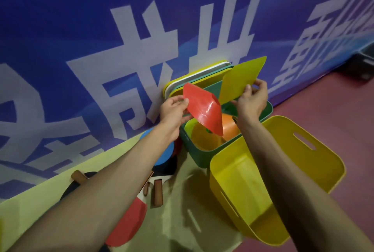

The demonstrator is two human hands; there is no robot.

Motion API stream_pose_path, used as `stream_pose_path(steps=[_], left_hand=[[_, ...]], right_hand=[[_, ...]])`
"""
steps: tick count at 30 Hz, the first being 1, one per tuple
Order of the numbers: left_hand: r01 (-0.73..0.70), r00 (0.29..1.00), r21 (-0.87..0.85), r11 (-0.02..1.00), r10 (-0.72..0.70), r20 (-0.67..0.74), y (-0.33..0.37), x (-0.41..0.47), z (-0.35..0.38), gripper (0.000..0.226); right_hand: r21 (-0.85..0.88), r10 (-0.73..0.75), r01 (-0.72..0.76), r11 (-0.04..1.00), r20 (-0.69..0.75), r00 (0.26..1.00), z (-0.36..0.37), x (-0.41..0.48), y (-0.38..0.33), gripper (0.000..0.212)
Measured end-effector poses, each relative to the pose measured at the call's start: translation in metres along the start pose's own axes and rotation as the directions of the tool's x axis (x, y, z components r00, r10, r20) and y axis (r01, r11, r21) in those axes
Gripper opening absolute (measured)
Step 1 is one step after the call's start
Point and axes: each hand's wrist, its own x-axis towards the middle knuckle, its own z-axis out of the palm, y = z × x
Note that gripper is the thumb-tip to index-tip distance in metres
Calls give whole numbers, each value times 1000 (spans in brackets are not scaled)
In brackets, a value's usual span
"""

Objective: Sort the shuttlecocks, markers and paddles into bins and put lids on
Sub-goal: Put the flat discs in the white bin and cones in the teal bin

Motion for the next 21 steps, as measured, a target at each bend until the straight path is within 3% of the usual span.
stream_pose_path(steps=[3,5,7,10,12,16,21], left_hand=[[73,996,212,975,-80,27,-25,12,0,31],[-5,1000,480,877,-7,22,-39,18,-5,41],[-83,996,615,784,78,34,-43,20,-8,44],[-142,988,669,729,141,56,-44,23,-15,39],[-148,986,674,723,157,48,-44,25,-21,37],[-150,984,657,739,175,28,-44,27,-36,34],[-125,985,632,765,170,-10,-40,18,-54,30]], right_hand=[[54,42,-43,998,11,999,-2,9,4,20],[82,121,-126,989,54,991,1,15,11,19],[60,223,-232,971,135,966,5,22,22,18],[-114,417,-402,909,278,865,11,25,42,28],[-268,484,-415,869,290,826,14,24,54,38],[-470,412,-284,836,194,890,15,18,63,45],[-465,338,-172,868,302,891,22,-2,62,42]])
